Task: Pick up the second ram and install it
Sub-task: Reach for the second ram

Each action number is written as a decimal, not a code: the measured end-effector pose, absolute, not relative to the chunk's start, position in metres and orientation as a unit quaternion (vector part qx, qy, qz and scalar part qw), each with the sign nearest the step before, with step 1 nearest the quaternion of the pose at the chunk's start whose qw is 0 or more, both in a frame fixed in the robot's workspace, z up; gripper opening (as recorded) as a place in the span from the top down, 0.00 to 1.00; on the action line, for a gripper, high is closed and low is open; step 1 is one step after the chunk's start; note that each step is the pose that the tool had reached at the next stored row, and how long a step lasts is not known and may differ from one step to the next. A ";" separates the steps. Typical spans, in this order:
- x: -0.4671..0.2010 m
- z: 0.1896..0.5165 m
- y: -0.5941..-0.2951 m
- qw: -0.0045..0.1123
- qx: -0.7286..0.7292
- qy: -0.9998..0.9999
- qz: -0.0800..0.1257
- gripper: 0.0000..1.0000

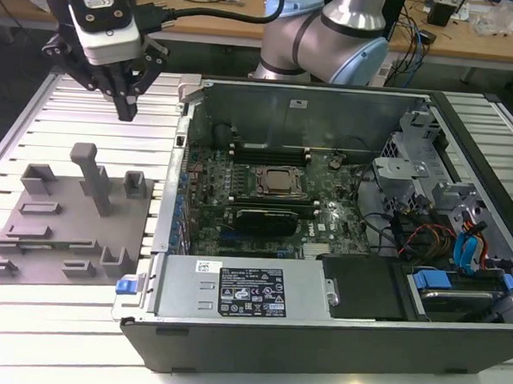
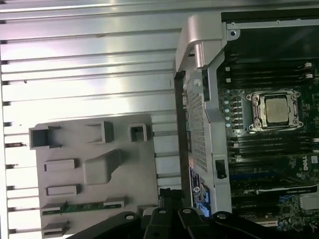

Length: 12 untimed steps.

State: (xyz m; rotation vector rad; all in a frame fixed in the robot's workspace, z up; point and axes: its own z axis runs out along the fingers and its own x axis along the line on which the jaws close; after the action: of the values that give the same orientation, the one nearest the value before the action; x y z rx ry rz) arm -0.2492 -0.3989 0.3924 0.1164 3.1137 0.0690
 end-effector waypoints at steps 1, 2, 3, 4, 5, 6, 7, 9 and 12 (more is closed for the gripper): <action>-0.251 0.392 -0.399 0.012 0.037 0.999 0.022 0.92; -0.254 0.392 -0.399 0.012 0.037 0.999 0.022 0.92; -0.256 0.392 -0.399 0.012 0.037 0.999 0.022 0.92; -0.260 0.392 -0.399 0.013 0.037 0.999 0.022 0.92; -0.265 0.392 -0.399 0.012 0.037 0.999 0.022 0.92; -0.269 0.392 -0.399 0.013 0.037 0.999 0.022 0.92; -0.274 0.392 -0.399 0.012 0.037 0.999 0.022 0.92; -0.279 0.392 -0.399 0.013 0.037 0.999 0.022 0.92; -0.292 0.392 -0.399 0.012 0.037 0.999 0.022 0.92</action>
State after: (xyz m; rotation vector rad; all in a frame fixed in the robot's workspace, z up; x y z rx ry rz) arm -0.2916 -0.3988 0.3921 0.1165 3.1136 0.0691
